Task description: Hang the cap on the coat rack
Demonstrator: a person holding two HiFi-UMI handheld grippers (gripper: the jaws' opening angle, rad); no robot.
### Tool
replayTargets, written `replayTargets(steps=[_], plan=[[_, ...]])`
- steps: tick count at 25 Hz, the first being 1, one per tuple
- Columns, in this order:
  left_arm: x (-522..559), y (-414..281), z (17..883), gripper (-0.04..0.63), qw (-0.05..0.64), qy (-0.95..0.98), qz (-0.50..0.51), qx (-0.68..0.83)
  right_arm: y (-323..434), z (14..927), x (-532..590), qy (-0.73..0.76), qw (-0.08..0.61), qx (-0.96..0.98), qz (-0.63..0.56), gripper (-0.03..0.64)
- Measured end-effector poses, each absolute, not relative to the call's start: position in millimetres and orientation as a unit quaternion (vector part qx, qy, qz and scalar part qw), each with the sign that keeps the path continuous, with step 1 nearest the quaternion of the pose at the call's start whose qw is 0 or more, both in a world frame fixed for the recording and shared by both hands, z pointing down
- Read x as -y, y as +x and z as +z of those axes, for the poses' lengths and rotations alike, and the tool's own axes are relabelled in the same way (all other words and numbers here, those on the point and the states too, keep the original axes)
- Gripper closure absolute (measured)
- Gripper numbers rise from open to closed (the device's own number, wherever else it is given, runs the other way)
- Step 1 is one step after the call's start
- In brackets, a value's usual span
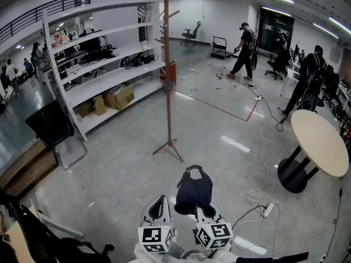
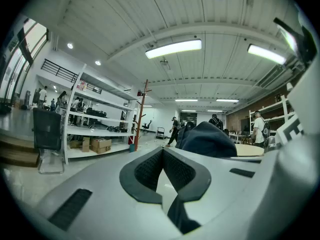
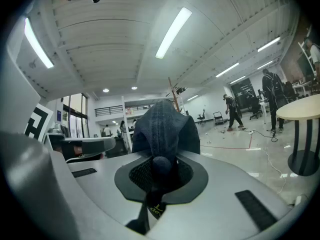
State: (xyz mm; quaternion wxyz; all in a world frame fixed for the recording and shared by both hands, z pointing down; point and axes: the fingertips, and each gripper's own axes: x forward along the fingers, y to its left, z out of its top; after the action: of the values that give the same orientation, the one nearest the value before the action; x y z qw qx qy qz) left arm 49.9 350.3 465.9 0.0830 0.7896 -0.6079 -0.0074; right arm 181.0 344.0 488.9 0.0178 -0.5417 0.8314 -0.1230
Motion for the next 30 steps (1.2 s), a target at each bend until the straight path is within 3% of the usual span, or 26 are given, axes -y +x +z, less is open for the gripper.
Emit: replayTargets(steps=[30], plan=[[-221.1,30.4,466.6,0.604,0.073,0.797,-0.001,0.6,146.1,490.4,-214.8,-0.535,0.019,-0.835,-0.125,0.597]])
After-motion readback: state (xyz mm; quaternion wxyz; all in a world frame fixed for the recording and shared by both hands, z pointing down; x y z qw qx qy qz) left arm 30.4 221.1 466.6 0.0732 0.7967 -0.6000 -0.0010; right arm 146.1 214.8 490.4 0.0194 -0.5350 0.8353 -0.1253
